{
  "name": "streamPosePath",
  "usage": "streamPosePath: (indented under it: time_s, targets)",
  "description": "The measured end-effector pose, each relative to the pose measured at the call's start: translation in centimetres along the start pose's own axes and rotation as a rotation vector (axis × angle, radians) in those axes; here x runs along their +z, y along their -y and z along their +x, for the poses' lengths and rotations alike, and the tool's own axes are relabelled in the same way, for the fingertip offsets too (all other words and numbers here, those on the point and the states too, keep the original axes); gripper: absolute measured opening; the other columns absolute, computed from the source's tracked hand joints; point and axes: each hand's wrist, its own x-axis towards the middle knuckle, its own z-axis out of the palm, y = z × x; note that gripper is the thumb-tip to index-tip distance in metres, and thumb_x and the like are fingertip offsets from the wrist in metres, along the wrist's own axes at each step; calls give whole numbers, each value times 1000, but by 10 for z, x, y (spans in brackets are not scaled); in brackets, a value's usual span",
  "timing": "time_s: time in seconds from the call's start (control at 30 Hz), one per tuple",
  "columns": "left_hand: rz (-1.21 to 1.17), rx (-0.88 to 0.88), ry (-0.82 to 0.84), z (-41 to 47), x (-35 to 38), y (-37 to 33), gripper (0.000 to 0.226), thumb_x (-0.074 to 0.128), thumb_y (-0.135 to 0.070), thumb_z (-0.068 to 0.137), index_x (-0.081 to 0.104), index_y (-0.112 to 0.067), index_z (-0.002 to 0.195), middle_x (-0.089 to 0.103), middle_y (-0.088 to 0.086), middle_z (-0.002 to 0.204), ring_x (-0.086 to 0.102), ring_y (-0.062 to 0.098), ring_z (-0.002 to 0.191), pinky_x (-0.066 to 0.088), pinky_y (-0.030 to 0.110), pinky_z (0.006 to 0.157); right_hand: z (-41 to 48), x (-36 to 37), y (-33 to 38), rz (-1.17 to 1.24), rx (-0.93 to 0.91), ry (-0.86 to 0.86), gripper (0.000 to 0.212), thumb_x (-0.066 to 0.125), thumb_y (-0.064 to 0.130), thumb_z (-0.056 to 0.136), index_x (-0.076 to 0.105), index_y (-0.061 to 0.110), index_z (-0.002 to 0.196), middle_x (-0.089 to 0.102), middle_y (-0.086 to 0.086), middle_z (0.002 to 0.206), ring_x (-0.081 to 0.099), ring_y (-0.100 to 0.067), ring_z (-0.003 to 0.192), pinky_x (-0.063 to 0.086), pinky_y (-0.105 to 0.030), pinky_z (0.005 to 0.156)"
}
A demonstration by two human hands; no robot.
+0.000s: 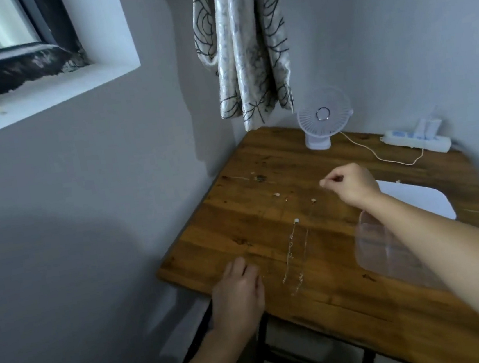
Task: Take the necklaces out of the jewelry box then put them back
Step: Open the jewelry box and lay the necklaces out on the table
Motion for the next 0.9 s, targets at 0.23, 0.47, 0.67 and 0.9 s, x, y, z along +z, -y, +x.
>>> streamPosePath:
  time_s: [0.23,0.47,0.67,0.9]
  targets:
    - [-77,237,101,6,26,-96,10,59,-24,88,62,-21,97,55,-4,106,52,10,94,49,23,76,-67,-81,-68,-28,78,114,16,76,24,77,71,29,63,68,10,69,63,-15,68,52,-36,70]
    - [-87,238,235,25,61,-153,53,47,-33,95,28,-25,144,32,-1,147,35,14,130,35,28,105,-115,-120,-114,-337,94,398,9,80,26,71,73,30,68,69,14,73,65,-8,72,49,-24,61]
    - [-24,198,248,22,88,-157,63,37,-41,97,8,-25,150,25,0,155,29,15,137,28,38,113,-118,-105,-115,-519,19,531,19,84,37,66,75,25,76,68,14,76,63,-8,73,48,-23,56]
    - [-47,196,217,21,93,-154,63,36,-42,98,7,-28,151,23,-3,156,25,13,140,23,37,115,-114,-95,-116,-578,-18,533,15,80,35,70,74,22,68,68,10,71,63,-10,71,53,-26,61]
